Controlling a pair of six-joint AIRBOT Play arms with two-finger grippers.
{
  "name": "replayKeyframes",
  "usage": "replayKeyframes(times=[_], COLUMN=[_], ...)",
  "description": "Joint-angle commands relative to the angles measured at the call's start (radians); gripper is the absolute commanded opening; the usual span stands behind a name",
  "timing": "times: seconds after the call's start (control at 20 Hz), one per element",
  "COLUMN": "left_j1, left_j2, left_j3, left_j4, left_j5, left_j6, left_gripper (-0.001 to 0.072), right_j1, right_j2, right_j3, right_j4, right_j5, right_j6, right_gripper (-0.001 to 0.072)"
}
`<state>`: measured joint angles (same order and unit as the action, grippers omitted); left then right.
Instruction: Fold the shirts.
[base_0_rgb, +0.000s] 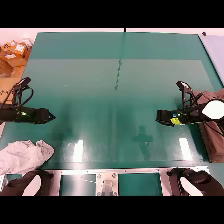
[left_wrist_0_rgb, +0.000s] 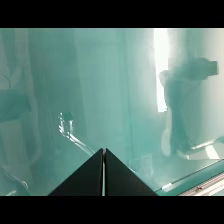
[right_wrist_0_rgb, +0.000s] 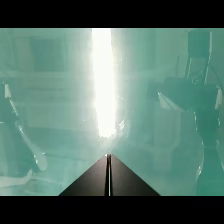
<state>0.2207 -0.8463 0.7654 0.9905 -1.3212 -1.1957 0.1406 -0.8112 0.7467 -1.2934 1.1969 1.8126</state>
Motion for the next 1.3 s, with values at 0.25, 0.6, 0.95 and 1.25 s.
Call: replayKeyframes(times=[0.25,0.6,0.95,1.25], left_j1=[0.000,0.000,0.000,0.000], left_j2=[0.001,0.001,-0.022,-0.022], left_j3=[0.000,-0.151,-0.349,-0.240], left_j4=[0.386,0.885,0.887,0.793], left_j5=[0.087,-0.076,-0.051,-0.063], left_j6=[-0.237,-0.546,-0.579,-0.443], left_gripper=[0.0305,0.0716,0.0360,0.0015], right_j1=[0.001,0.001,0.001,0.001], right_j2=[0.001,0.001,0.001,0.001], right_j3=[0.000,0.000,0.000,0.000], right_j4=[0.000,0.000,0.000,0.000], right_j5=[0.000,0.000,0.000,0.000], right_j6=[0.000,0.000,0.000,0.000], right_gripper=[0.0013,0.0013,0.0013,0.0013])
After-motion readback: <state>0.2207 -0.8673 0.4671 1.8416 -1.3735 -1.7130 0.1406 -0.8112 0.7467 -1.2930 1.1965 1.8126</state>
